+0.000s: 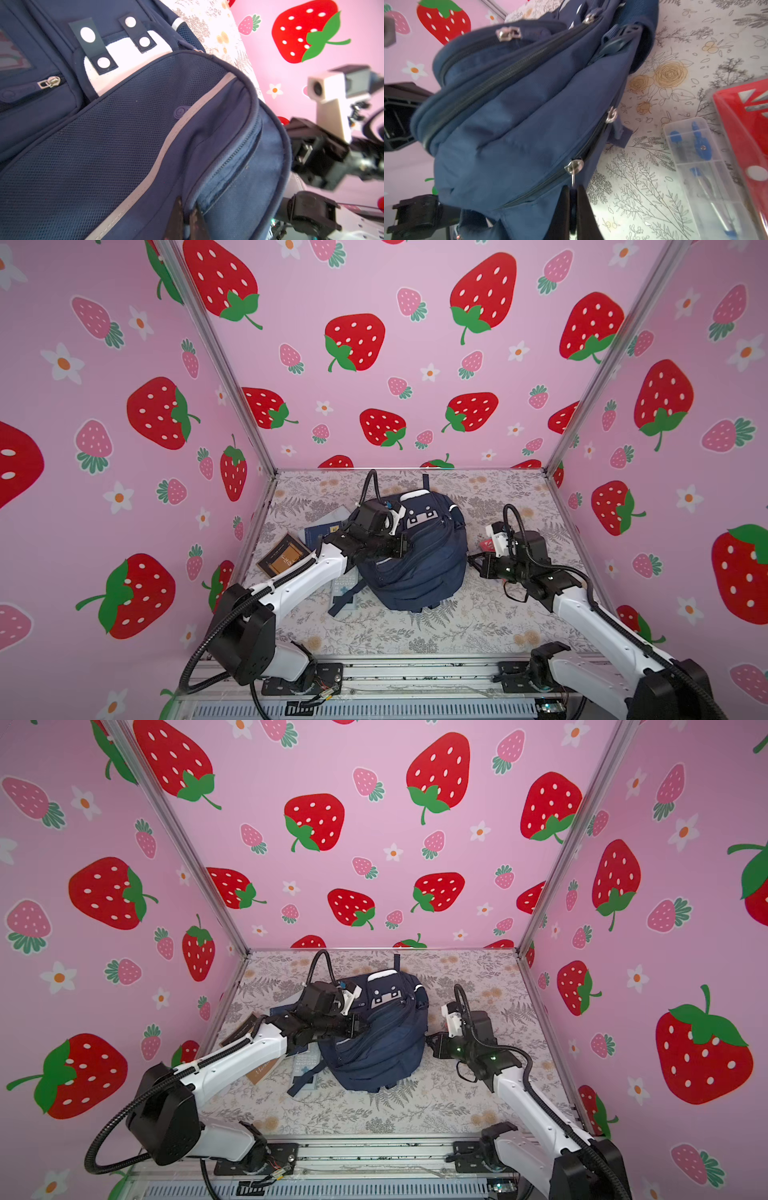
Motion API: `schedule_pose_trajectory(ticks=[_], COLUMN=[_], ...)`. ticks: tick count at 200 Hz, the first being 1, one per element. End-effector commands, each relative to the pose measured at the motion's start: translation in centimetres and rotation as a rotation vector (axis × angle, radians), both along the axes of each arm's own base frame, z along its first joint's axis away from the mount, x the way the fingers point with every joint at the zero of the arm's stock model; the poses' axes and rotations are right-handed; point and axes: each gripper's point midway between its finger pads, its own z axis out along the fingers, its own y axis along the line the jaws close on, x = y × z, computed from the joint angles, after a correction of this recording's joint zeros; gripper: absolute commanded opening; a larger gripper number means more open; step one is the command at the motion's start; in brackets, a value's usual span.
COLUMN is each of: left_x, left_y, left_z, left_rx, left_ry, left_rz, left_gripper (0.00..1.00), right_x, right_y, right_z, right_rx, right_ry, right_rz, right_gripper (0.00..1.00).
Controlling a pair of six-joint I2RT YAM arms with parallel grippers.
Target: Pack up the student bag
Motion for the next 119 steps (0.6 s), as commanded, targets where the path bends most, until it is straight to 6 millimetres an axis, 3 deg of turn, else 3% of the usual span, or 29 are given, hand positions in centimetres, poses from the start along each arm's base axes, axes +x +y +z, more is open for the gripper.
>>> schedule_pose_trajectory(ticks=[1,39,64,76,109,119], left_x=[3.0,3.5,3.6,3.4,0.8,-0.2], left_y=[-1.0,-3.3,-4.1,-4.3,-1.9,-0.6], left_z=[3.9,4.6,4.1,3.4,0.4,-0.4], left_rx=[-0.055,-0.087,-0.086,-0.068,0.114,0.193], left_ry=[-0.083,-0.089,-0.076,-0.057,-0.010,-0.013], left_rz=[0.067,0.038,0.031,0.021,0.003,-0.001], left_gripper=[0.00,0.00,0.00,0.00,0.49,0.54], right_x=[-0.9,-2.4,-3.5,-3.2,-1.9,-1.8], right_y=[0.3,2.7,5.3,5.5,4.9,5.1], right_z=[0.3,0.8,0.7,0.6,1.3,1.5], right_rx=[-0.085,-0.117,-0.130,-0.149,-0.179,-0.175], right_ry=[-0.008,-0.006,-0.005,-0.006,-0.026,-0.029], right_rz=[0.016,0.090,0.153,0.133,0.071,0.071], right_gripper=[0.00,0.00,0.00,0.00,0.00,0.00])
